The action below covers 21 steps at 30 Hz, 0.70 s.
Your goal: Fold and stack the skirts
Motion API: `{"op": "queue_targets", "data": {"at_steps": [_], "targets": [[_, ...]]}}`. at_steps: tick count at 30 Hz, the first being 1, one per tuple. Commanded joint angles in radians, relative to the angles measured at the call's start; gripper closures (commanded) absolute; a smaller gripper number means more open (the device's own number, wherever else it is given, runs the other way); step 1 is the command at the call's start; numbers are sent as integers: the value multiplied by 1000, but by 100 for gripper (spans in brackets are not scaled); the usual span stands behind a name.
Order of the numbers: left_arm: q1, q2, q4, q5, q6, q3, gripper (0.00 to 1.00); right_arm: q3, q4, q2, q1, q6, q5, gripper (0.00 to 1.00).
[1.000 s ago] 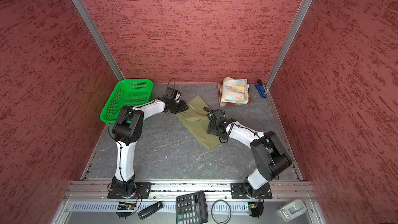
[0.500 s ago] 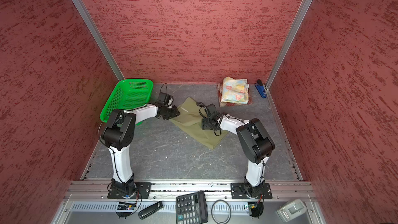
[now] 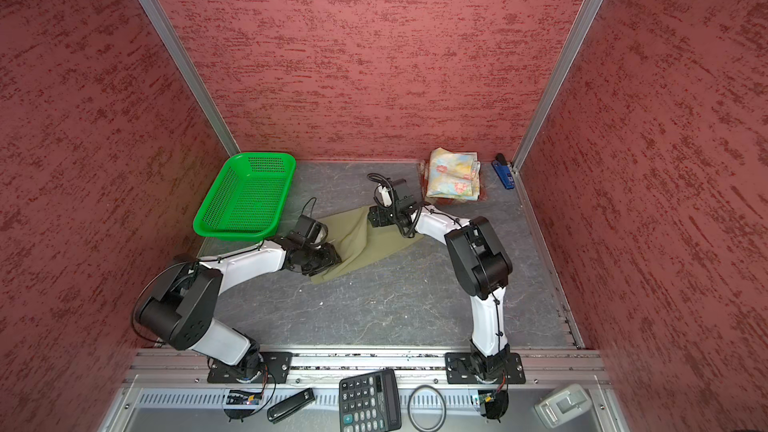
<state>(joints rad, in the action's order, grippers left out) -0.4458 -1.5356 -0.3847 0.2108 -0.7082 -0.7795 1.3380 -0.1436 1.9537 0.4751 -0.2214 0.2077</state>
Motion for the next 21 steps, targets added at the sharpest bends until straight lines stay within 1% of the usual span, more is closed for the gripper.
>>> {"op": "queue_targets", "data": {"at_steps": [1, 3, 4, 7, 11, 14, 17, 21], "targets": [[36, 59, -79, -20, -20, -12, 35, -60, 18, -162, -35, -64, -37, 15], [65, 87, -99, -23, -13, -27, 33, -123, -40, -237, -43, -113, -94, 16], [76, 101, -104, -22, -13, -30, 33, -156, -59, -271, -47, -137, -105, 17], [85, 146, -125, -19, -28, -28, 33, -272, -64, -381, -51, -211, -111, 18], [75, 218, -131, 28, -98, 29, 35, -383, -38, -487, -51, -301, -102, 20], [73, 289, -113, 72, -169, 109, 38, -418, -29, -531, -50, -324, -91, 21], [74, 345, -64, 101, -233, 191, 43, -437, -17, -543, -50, -331, -81, 21], [76, 333, 66, 151, -309, 266, 47, -451, -7, -534, -50, -345, -80, 22]]}}
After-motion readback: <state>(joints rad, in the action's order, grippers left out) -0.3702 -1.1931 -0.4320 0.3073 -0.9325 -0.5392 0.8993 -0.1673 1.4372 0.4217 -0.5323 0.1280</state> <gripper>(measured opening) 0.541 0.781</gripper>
